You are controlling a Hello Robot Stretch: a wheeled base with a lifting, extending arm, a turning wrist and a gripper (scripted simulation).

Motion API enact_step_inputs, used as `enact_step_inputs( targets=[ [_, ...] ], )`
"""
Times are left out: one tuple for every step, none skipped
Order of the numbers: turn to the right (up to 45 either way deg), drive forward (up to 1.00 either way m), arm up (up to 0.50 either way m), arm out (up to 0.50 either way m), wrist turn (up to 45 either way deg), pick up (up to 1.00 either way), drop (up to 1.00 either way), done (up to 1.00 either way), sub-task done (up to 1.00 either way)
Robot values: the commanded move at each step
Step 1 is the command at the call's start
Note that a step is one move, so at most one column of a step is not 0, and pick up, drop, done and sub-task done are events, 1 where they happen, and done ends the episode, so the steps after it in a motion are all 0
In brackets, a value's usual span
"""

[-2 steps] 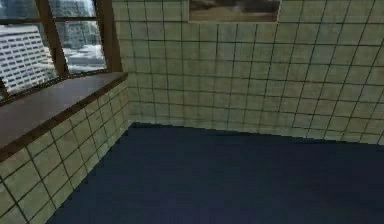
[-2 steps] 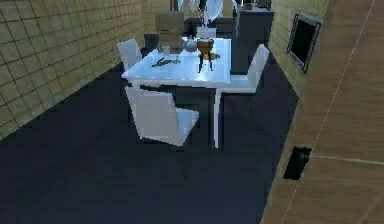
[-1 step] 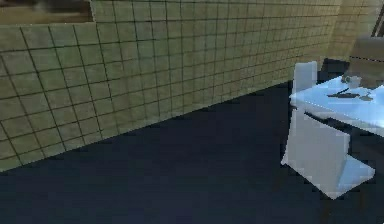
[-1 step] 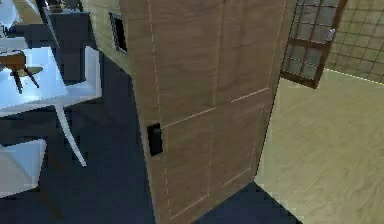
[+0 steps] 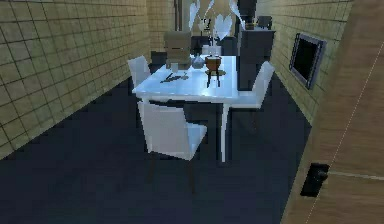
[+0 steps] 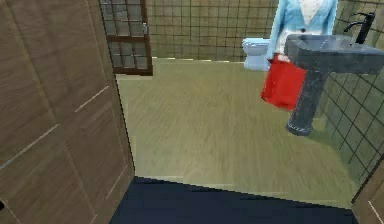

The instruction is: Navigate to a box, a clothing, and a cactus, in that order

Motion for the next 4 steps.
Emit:
enact_step_inputs(
  targets=[
    [30.0, 0.00, 0.00, 0.00, 0.0, 0.00, 0.00, 0.00, 0.00],
    [0.0, 0.20, 0.00, 0.00, 0.0, 0.00, 0.00, 0.00, 0.00],
    [-45.0, 0.00, 0.00, 0.00, 0.0, 0.00, 0.00, 0.00, 0.00],
    [-30.0, 0.00, 0.00, 0.00, 0.0, 0.00, 0.00, 0.00, 0.00]
  ],
)
